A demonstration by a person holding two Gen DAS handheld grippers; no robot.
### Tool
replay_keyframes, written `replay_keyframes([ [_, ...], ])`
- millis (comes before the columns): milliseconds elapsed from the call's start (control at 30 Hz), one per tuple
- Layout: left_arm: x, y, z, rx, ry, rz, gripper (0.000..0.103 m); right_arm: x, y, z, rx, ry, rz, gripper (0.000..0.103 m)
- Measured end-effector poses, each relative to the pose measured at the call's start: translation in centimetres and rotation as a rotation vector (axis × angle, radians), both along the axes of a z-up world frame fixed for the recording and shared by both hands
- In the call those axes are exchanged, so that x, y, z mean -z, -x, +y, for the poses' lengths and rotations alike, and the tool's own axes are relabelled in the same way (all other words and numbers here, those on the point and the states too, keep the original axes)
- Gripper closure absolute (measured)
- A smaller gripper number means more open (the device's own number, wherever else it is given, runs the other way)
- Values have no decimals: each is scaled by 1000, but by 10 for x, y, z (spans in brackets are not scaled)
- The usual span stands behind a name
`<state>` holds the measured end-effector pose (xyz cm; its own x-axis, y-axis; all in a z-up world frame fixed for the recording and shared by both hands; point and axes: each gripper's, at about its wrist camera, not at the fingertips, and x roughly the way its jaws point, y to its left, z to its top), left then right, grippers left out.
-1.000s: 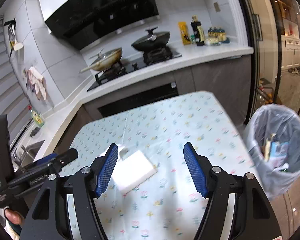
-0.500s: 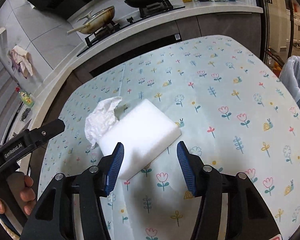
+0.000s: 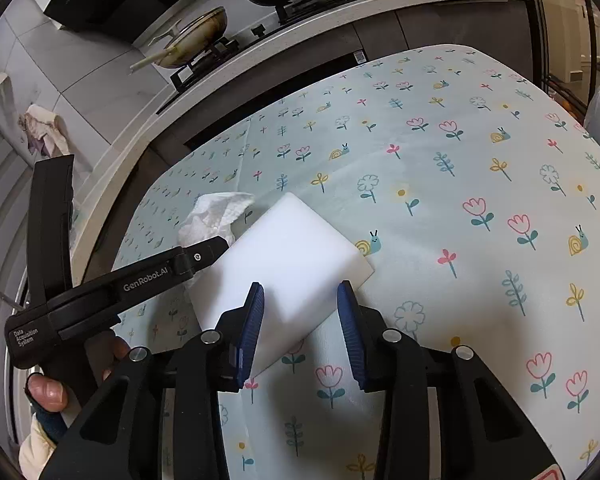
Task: Collect trash
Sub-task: 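Grasp the white sponge block with the right tool while the left tool grasps the white tissue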
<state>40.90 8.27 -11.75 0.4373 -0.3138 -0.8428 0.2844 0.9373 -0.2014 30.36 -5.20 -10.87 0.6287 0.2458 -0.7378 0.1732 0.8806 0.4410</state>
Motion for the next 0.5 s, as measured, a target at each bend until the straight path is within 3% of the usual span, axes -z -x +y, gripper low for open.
replay_keyframes([
  [33, 0, 1, -1, 9, 9, 7, 82, -1, 1, 0, -7, -4, -7, 76],
  [133, -6, 9, -6, 10, 10, -10, 85, -8, 2, 3, -25, -8, -26, 89],
  [500, -53, 47, -23, 15, 29, -79, 86, -55, 33, -30, 14, 24, -103, 97],
])
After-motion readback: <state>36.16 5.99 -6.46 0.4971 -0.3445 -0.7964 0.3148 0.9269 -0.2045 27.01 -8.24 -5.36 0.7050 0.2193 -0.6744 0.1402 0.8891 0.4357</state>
